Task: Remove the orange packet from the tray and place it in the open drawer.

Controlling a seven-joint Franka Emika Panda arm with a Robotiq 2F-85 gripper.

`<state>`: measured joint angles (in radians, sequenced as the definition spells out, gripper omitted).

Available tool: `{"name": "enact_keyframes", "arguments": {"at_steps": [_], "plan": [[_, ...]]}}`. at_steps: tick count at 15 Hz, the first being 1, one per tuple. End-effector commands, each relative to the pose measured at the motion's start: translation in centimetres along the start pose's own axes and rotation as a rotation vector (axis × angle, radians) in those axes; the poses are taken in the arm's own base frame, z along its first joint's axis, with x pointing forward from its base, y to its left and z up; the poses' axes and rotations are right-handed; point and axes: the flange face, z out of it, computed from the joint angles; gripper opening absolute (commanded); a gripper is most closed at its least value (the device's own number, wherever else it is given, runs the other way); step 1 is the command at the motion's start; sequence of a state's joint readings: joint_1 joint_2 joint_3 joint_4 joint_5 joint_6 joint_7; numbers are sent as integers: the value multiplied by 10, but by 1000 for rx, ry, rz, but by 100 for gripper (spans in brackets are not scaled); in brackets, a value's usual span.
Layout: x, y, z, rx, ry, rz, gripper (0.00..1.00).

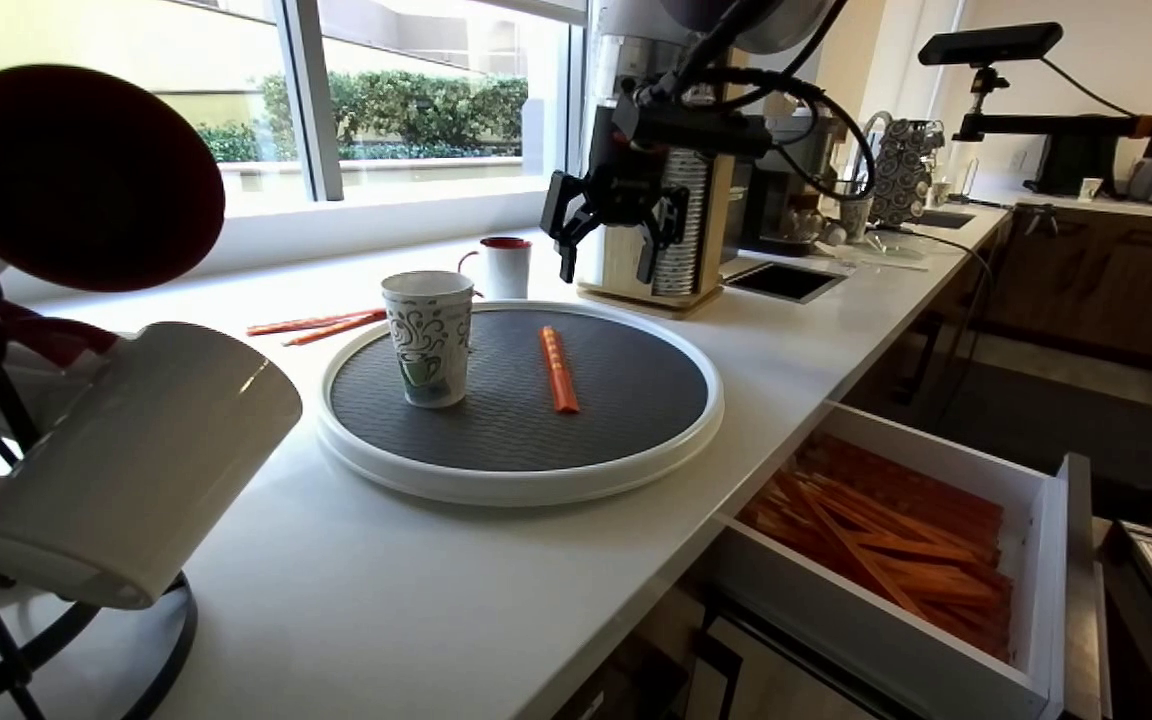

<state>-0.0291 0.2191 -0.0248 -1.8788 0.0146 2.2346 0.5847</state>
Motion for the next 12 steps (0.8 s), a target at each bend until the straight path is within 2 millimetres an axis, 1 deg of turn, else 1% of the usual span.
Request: {"name": "enact_keyframes", "arguments": {"at_steps": [1,6,10,12], "plan": [[24,-3,28,-5,-14,26,100],[47,-9,69,-22,-32,46,100],[59,-18,90,-25,-37,56,99],[65,-21,96,-21,-39,58,86]]}}
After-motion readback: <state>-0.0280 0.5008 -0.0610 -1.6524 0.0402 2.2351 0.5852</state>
